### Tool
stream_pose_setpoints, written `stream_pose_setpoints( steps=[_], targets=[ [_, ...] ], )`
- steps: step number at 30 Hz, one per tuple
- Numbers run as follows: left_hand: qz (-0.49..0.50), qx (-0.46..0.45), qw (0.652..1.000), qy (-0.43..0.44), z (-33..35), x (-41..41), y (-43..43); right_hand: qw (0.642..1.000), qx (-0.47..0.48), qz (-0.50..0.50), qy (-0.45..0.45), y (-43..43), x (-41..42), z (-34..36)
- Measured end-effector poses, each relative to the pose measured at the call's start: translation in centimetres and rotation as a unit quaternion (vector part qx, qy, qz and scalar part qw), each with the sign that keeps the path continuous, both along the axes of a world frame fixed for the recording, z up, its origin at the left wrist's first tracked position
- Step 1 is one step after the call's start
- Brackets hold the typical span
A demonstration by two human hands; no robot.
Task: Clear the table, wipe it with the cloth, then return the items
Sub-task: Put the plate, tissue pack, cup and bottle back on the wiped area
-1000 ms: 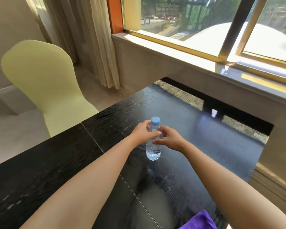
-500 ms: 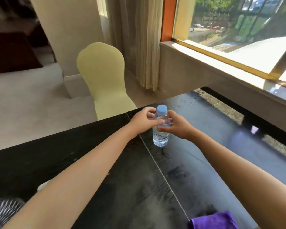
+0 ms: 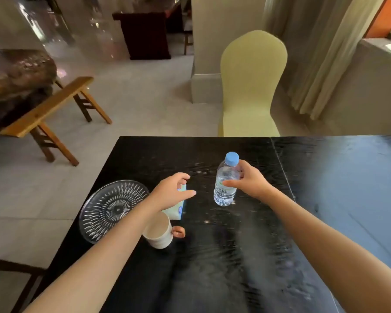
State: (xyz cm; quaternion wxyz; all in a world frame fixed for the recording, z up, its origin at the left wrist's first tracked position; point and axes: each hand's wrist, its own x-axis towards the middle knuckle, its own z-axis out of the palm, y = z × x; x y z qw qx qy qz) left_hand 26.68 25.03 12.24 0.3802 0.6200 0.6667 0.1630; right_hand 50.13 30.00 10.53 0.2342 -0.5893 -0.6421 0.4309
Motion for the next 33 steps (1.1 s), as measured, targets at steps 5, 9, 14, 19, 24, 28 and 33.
stream_pose_setpoints(
  steps=[5, 9, 14, 19, 24, 28, 33],
  targets=[
    [0.069, 0.015, 0.996, 0.051, -3.5, -6.6, -4.4, 0.999, -0.024, 0.009, -0.029, -0.5, -4.8, -3.4],
    [0.086, -0.060, 0.994, 0.036, -6.6, -10.4, -7.1, 0.998, -0.047, -0.008, -0.034, -1.0, -6.6, -5.4],
    [0.067, -0.124, 0.990, -0.005, -9.5, -12.1, -8.3, 0.997, -0.058, -0.033, -0.048, -2.0, -7.9, -6.3],
    [0.060, -0.131, 0.989, -0.033, -11.1, -12.7, -8.1, 0.994, -0.077, -0.048, -0.060, -2.7, -8.6, -6.7],
    [0.063, -0.096, 0.991, -0.072, -12.2, -12.2, -7.5, 0.992, -0.093, -0.072, -0.042, -3.8, -9.0, -7.2],
    [0.054, -0.079, 0.991, -0.093, -12.9, -11.8, -7.1, 0.990, -0.105, -0.084, -0.033, -4.5, -9.2, -7.0],
    [0.038, -0.075, 0.992, -0.098, -13.7, -11.9, -6.9, 0.986, -0.121, -0.106, -0.052, -5.0, -9.5, -7.2]
  ],
)
